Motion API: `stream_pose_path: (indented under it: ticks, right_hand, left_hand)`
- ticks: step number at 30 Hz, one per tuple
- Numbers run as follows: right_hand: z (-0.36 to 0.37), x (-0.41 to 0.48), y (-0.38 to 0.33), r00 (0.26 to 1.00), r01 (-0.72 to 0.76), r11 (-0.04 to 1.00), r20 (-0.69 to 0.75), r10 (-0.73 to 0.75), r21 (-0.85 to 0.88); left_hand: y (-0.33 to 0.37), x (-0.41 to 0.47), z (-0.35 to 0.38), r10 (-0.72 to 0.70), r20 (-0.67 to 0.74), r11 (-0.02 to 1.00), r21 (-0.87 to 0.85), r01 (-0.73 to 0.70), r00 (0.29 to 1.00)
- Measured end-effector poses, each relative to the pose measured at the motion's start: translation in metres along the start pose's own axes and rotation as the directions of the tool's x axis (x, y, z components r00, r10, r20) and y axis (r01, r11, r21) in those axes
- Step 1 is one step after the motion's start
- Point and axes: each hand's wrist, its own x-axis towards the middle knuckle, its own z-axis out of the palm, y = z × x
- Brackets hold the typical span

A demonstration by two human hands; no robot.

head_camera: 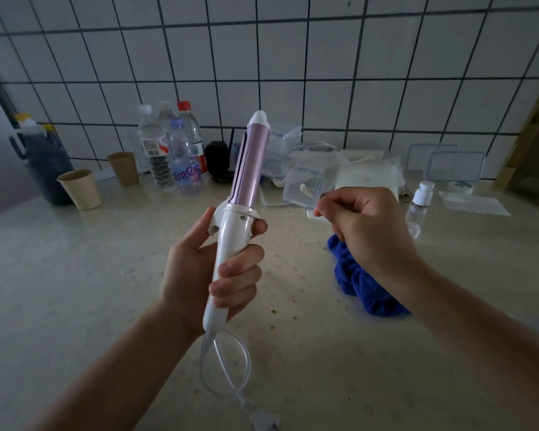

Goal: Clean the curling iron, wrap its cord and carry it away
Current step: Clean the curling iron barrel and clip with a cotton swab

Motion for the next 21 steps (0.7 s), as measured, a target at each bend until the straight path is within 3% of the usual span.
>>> stream_pose_path:
  ticks: [10,21]
  right_hand:
    - [-0.001,-0.003,-0.003,0.999,0.052,0.999,-0.005,-0.052,-0.009]
    - [-0.009,-0.001,-0.014,0.993,0.111,0.984,0.015,-0.114,0.137]
  left_hand:
    - [0.0,-0.001,-0.002,-0.01,-0.05,0.999,0.032,0.012,0.999]
    - [-0.006,0.002,-0.004,0.12,-0.182,0.95,0.306,-0.06,0.976]
